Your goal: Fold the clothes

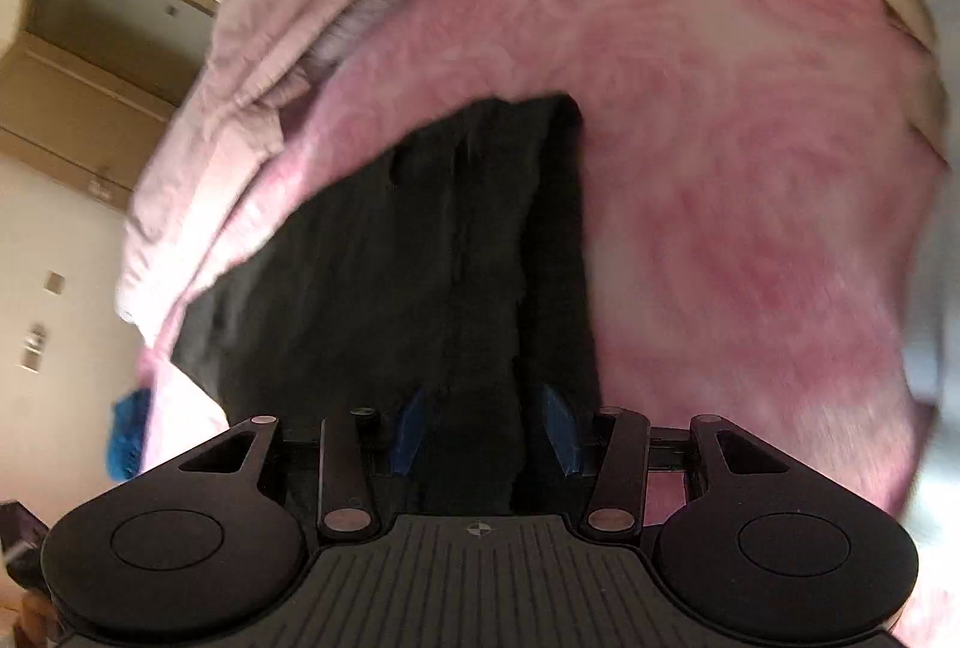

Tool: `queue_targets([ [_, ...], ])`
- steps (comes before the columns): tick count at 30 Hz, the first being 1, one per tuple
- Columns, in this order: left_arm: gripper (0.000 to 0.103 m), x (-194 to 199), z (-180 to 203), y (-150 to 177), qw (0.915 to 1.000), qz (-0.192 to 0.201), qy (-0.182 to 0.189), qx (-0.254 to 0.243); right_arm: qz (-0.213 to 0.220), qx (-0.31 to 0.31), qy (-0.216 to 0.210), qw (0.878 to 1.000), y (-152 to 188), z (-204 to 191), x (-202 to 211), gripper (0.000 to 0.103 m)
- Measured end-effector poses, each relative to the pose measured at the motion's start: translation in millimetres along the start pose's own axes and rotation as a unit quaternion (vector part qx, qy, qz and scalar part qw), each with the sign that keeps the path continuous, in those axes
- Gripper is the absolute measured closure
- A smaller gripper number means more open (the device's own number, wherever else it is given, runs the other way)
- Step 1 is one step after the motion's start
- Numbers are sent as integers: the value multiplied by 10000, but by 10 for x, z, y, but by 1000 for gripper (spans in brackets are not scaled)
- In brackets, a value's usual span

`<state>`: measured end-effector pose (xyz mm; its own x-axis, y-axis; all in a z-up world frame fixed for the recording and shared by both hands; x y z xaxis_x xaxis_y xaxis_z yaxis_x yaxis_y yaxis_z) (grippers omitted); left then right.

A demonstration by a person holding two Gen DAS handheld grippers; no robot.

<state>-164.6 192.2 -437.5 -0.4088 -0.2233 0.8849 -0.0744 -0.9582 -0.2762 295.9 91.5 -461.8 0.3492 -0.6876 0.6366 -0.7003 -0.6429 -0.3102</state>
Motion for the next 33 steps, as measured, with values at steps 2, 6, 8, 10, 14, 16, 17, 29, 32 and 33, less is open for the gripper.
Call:
queue_targets([
  [2, 83, -31, 6, -1, 10000, 12, -60, 30, -98, 34, -147, 9998, -50, -28, -108, 55],
  [6, 83, -62, 21, 39, 9997, 28, -208, 93, -383, 165, -405, 9983, -38, -70, -149, 58],
  [8, 83, -75, 28, 47, 9996, 21, -253, 132, -449, -132, -468, 9978, -61, -8, -133, 91],
  [10, 83, -71, 35, 46, 9995, 26, -275, 145, -456, -140, -342, 9983, -99, 23, -97, 99],
  [14, 83, -47, 58, -4, 9995, 86, -289, 85, -94, 674, -61, 9977, -263, -332, 111, 101],
  [16, 83, -54, 58, -25, 9995, 116, -282, 70, 45, 775, 198, 9968, -256, -315, 227, 102],
  [17, 83, -65, 55, -26, 9995, 111, -277, 69, 103, 798, 331, 9962, -247, -290, 269, 102],
  [29, 83, -176, -47, 130, 9995, -137, -264, 86, -39, -90, 880, 9961, 41, 135, 365, 49],
  [32, 83, -191, -24, 144, 9996, -160, -237, 40, -44, -31, 823, 9966, 99, 98, 367, 49],
  [33, 83, -196, -16, 150, 9996, -168, -227, 23, -46, -11, 804, 9968, 119, 85, 367, 49],
])
Point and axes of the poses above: each gripper's, at about its wrist camera, not at the fingertips, and x roughly against the way its jaws point, z to its right, y to its underside, the point moved 10 cm from there along -x, roughly the way its jaws point, and after that the axes turned 2 degrees about -y, right-handed, at the moved point
